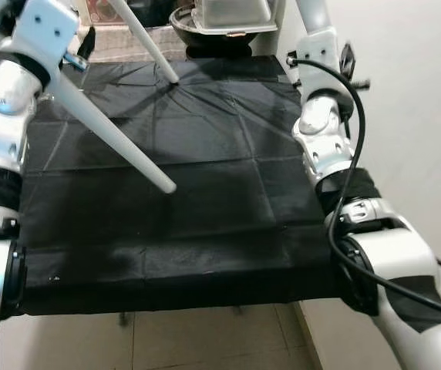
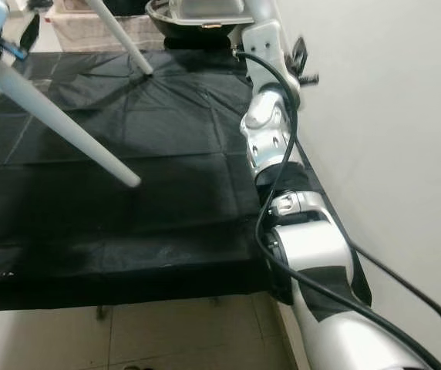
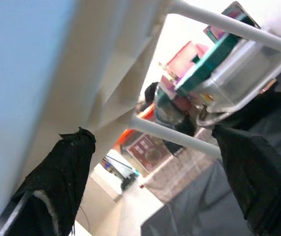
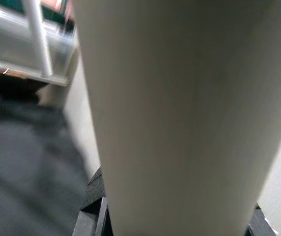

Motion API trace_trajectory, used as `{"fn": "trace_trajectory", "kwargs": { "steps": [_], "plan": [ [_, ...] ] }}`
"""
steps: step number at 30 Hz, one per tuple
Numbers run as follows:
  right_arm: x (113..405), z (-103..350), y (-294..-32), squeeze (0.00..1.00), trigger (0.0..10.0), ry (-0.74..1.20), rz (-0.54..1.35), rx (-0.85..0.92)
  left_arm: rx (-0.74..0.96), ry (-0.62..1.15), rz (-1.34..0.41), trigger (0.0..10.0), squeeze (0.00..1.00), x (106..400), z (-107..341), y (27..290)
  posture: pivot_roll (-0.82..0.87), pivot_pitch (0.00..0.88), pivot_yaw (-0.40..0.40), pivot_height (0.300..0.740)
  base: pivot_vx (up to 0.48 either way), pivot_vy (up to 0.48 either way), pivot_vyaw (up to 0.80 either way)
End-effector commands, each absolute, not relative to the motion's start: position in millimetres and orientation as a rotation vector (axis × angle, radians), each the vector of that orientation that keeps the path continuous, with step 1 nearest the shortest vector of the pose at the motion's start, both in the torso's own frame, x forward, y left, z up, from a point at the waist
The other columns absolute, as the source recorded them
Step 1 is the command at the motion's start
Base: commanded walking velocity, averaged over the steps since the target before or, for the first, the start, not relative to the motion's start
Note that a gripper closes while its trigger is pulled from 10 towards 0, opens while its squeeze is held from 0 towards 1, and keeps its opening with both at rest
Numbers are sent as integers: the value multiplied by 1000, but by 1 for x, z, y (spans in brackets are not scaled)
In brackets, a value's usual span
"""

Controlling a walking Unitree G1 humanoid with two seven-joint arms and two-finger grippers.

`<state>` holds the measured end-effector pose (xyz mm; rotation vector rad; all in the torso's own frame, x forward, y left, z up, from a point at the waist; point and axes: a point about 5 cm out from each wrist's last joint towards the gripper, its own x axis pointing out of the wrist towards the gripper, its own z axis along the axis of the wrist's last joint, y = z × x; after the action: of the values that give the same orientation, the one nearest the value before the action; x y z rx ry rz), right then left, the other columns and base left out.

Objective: Building children table

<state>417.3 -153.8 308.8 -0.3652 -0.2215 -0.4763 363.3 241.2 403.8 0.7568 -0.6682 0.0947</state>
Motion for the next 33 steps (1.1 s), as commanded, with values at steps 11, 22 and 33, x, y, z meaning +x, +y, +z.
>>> {"fn": "trace_trajectory", "kwargs": {
  "steps": [11, 22, 33],
  "plan": [
    [415, 222, -146, 0, 0, 174, -365, -202, 715, -685, -33, 10000, 0, 374, 387, 205, 218, 112, 26, 740, 0, 0, 0],
    [407, 196, -130, 0, 0, 244, -281, -174, 657, -651, -157, 10000, 0, 374, 340, 169, 214, 114, 27, 740, 0, 0, 0],
    [396, 176, -107, 0, 10000, 290, -123, -123, 483, -511, -242, 10000, 0, 350, 268, 140, 213, 114, 23, 740, 0, 0, 0]
  ]
}}
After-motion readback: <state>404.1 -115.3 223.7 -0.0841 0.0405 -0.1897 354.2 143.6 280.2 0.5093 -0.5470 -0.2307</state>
